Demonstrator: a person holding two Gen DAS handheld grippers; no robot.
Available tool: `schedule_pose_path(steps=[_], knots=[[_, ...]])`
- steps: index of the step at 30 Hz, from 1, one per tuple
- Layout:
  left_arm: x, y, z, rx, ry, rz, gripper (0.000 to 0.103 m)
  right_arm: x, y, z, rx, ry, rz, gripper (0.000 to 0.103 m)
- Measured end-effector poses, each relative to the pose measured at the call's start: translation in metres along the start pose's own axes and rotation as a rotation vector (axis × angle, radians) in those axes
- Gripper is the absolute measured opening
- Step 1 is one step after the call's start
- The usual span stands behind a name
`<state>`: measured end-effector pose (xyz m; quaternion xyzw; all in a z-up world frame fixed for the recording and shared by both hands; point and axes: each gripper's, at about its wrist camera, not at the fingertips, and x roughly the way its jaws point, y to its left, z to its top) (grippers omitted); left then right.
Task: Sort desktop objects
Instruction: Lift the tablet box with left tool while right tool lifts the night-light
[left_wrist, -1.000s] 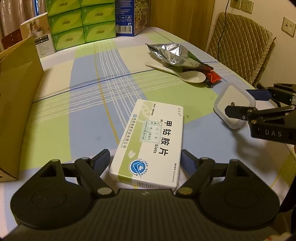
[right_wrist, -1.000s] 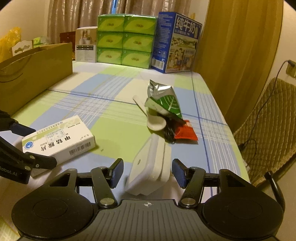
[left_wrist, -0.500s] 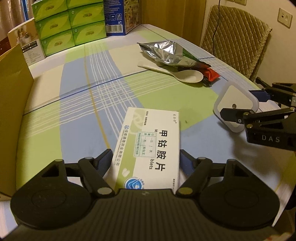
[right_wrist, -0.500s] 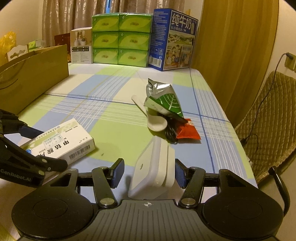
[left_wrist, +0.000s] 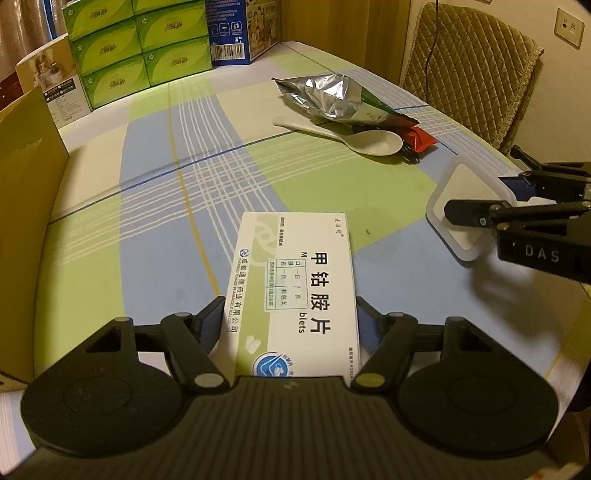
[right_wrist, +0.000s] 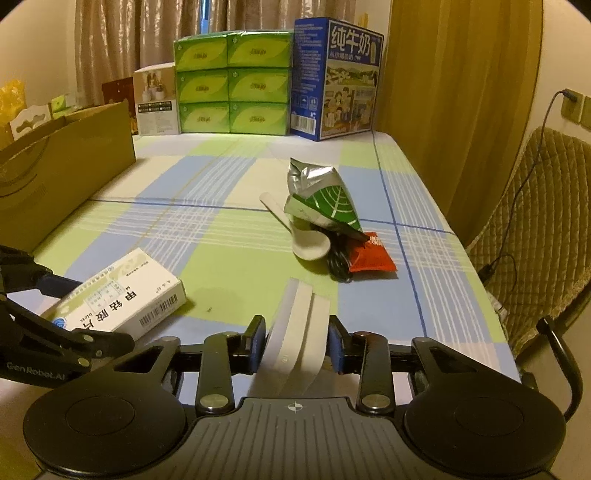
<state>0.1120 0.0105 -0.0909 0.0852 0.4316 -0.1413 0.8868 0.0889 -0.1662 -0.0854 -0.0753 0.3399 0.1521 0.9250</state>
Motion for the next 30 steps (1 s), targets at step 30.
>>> schedule_pose_path(steps=[30], knots=[[-0.102,0.02,-0.006,-0.092,-0.128,0.068,0.067,-0.073,0.049,0.035,-0.047,-0.128,0.043,0.032]])
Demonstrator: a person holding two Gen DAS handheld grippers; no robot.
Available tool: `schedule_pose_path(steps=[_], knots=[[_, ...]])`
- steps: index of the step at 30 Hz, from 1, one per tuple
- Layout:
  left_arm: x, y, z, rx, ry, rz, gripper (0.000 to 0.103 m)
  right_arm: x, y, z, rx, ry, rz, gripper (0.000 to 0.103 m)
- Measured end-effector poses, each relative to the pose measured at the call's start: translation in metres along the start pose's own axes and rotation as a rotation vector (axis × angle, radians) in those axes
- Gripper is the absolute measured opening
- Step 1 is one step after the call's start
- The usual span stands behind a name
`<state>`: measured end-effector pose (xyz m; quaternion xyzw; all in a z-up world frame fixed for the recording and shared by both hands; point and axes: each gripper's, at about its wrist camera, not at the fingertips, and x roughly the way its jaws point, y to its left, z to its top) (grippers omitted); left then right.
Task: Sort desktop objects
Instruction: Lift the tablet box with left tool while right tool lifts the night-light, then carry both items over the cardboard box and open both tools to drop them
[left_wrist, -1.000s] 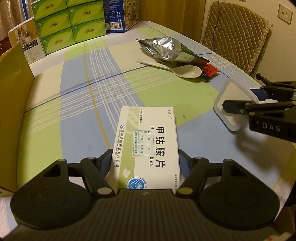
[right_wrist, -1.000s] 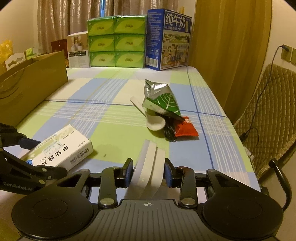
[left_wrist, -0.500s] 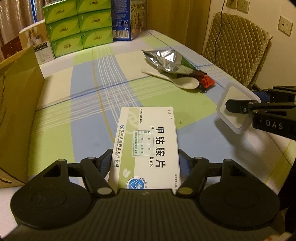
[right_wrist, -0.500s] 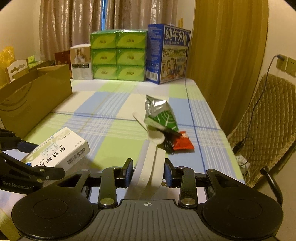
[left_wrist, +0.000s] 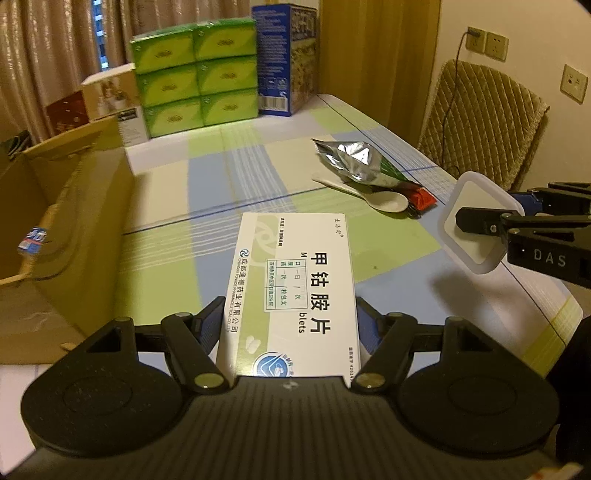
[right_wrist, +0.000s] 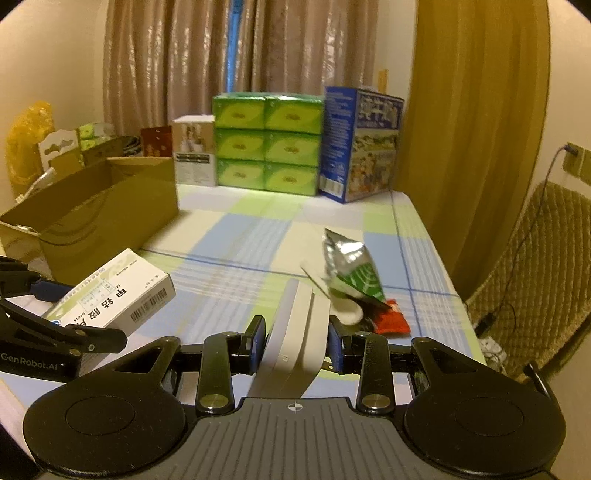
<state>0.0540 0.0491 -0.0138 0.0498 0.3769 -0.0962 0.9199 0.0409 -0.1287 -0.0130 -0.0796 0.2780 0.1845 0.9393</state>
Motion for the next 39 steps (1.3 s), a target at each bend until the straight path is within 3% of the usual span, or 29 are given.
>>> schedule_pose_path(steps=[13,24,39], knots=[[-0.056,0.055,-0.005,-0.058,-0.061,0.095,0.067,-0.004,0.069,0.035,-0.085,-0.058,0.127,0.032],[-0.096,0.131,0.006,-0.117,-0.109,0.196,0.067,0.018,0.14,0.088,-0.148,-0.116,0.262,0.032],[-0.093,0.247,0.033,-0.159,-0.127,0.276,0.067,0.081,0.219,0.15,-0.175,-0.107,0.367,0.032]])
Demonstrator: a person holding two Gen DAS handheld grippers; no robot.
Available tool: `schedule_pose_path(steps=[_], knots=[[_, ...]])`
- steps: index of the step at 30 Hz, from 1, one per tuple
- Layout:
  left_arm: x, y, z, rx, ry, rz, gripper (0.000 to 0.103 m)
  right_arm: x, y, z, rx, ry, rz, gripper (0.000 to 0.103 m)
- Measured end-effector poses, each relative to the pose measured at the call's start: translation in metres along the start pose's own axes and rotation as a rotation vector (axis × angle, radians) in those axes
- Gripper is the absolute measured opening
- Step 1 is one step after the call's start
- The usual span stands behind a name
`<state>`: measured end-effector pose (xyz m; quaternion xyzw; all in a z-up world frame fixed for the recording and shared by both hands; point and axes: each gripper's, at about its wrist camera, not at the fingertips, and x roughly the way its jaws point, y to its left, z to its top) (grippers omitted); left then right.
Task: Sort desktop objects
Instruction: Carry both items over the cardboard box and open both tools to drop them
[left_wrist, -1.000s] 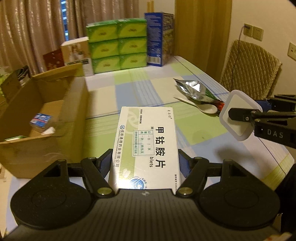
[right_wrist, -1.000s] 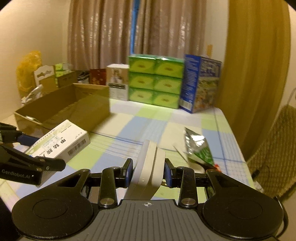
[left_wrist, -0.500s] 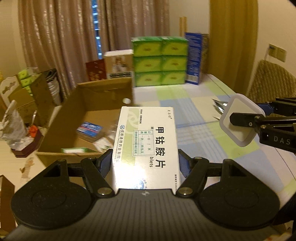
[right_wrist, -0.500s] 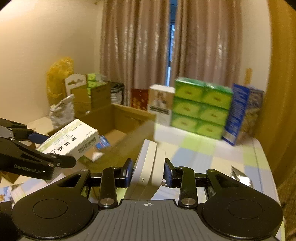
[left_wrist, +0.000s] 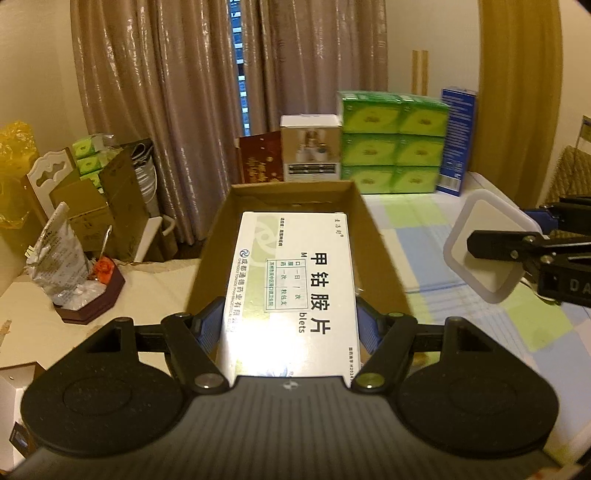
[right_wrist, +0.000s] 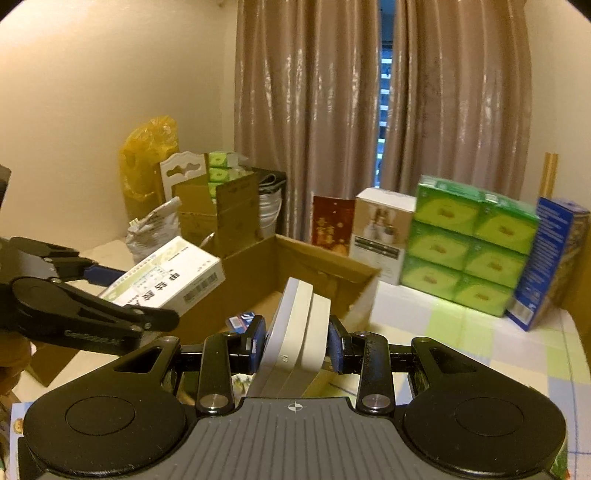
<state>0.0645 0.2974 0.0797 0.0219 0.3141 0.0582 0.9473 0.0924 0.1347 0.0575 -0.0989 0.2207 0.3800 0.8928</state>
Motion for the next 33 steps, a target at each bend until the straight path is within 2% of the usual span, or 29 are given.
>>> schedule_pose_path(steps=[6,17,25,27,28,31,33], knots=[[0.032,0.022,0.012,0.003,0.011,0.0,0.067,0.034,0.008,0.007,-0.004,0.025,0.018,0.032],[0.082,0.046,0.005,-0.034,0.044,-0.049,0.067,0.08,0.015,0.001,0.012,0.077,0.024,0.032],[0.079,0.064,-0.004,-0.097,0.023,-0.035,0.067,0.094,0.019,-0.006,0.018,0.098,0.038,0.032],[0.075,0.067,-0.006,-0.105,0.014,-0.031,0.067,0.098,0.02,-0.006,0.021,0.105,0.067,0.032],[0.073,0.068,-0.006,-0.109,0.011,-0.029,0.067,0.099,0.02,-0.006,0.026,0.101,0.09,0.033],[0.067,0.068,-0.009,-0.112,0.005,-0.026,0.068,0.098,0.021,-0.004,0.017,0.089,0.087,0.054],[0.063,0.068,-0.011,-0.117,0.01,-0.027,0.068,0.091,0.017,-0.003,0.026,0.078,0.076,0.058]])
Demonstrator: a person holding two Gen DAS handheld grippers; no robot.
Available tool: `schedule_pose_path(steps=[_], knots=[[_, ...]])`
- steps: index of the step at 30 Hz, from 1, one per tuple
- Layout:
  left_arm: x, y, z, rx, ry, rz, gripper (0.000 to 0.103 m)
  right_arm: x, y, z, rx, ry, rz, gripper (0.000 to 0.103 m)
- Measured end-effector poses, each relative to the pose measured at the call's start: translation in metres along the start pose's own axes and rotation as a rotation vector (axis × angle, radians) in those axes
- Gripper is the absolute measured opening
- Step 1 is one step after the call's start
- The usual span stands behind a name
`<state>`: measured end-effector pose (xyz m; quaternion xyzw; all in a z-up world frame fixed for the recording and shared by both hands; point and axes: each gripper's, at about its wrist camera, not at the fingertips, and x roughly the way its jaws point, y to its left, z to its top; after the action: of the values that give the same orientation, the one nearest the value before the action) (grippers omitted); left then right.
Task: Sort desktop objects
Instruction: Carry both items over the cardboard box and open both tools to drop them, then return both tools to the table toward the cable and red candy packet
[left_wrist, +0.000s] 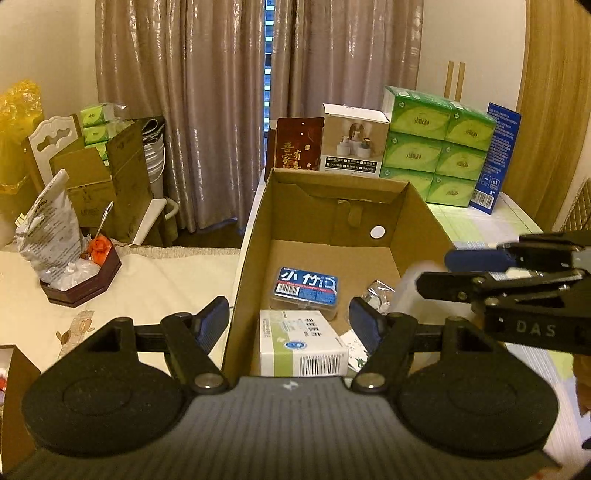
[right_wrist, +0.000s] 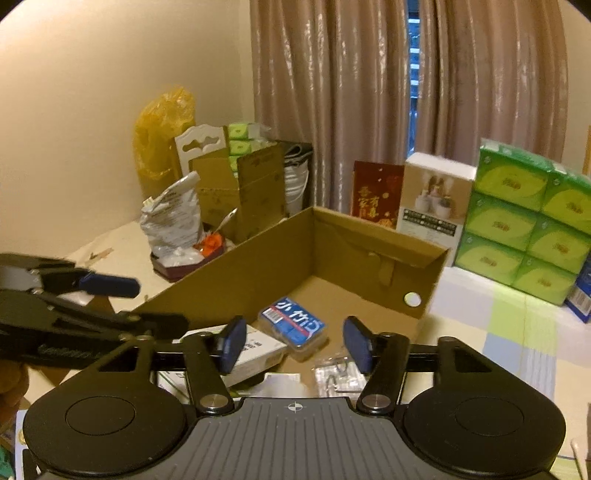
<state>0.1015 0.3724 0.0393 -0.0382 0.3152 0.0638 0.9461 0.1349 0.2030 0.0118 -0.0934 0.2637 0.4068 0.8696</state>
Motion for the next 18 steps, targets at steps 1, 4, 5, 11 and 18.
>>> schedule_pose_path(steps=[1,4,5,11,18], knots=[[-0.002,0.0,-0.001,-0.006,0.003,-0.003,0.068,-0.004,-0.002,-0.001,0.007,-0.002,-0.005,0.061],[-0.013,-0.003,-0.005,-0.015,-0.006,-0.003,0.068,-0.021,-0.009,-0.007,0.029,-0.013,-0.023,0.071],[-0.017,-0.004,-0.006,-0.02,-0.01,-0.001,0.068,-0.027,-0.012,-0.009,0.036,-0.017,-0.03,0.077],[-0.041,-0.014,-0.016,-0.042,-0.016,0.002,0.076,-0.076,-0.033,-0.037,0.139,-0.017,-0.087,0.089],[-0.077,-0.042,-0.025,-0.049,-0.033,-0.023,0.09,-0.137,-0.051,-0.074,0.207,-0.009,-0.158,0.095]])
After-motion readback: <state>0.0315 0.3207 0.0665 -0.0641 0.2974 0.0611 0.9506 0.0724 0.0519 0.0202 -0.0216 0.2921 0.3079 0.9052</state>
